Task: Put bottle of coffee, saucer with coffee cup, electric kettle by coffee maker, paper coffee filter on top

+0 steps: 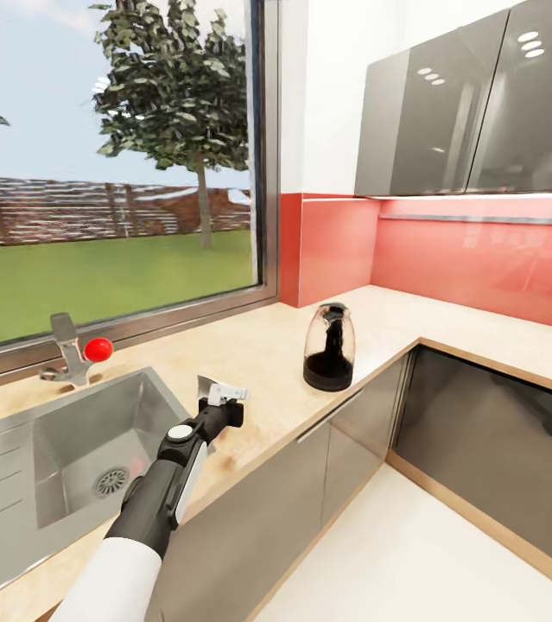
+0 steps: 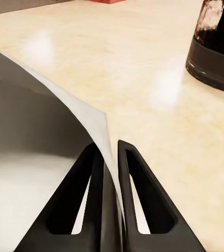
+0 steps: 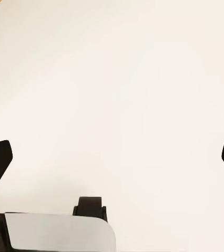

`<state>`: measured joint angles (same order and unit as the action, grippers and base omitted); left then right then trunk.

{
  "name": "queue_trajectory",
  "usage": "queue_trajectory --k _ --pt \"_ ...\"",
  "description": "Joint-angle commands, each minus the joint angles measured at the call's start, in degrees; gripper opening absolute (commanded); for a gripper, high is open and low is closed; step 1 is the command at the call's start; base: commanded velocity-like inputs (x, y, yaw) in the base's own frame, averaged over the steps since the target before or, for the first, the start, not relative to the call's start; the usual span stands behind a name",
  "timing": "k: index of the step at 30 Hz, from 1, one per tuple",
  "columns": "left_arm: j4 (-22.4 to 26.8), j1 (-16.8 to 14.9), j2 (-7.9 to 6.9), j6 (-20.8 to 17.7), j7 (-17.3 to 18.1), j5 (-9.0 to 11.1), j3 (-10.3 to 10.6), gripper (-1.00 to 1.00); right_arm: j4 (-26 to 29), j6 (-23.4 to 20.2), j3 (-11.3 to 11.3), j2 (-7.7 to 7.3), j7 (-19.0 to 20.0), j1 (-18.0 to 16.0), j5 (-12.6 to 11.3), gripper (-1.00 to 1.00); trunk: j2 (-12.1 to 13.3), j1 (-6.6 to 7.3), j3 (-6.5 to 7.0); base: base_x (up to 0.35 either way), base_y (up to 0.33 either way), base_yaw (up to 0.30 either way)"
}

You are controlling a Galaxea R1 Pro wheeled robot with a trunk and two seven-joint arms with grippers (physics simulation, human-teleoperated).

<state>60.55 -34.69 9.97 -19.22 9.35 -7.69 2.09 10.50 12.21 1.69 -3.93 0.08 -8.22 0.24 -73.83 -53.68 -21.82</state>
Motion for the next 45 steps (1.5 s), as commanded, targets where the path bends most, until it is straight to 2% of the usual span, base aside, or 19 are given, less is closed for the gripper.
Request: queue_trajectory --k 1,35,45 --pt "0.1 0.0 0.03 -0.2 0.2 -0.8 -0.1 -1.0 0.0 0.2 0.2 -0.02 0.0 0.0 0.0 1.0 0.4 0.23 0.12 0.0 0.0 0.0" --pt "0.1 0.0 0.03 -0.2 0.2 -0.8 -0.1 -1.0 0.0 0.2 0.2 -0.02 0.0 0.0 0.0 1.0 14.0 7.69 6.22 0.0 0.0 0.0" --pt "1.5 0.0 0.03 -0.1 0.2 -0.8 -0.2 -1.0 0.0 0.2 0.2 0.04 0.0 0.0 0.0 1.0 14.0 7.69 6.22 0.0 0.0 0.219"
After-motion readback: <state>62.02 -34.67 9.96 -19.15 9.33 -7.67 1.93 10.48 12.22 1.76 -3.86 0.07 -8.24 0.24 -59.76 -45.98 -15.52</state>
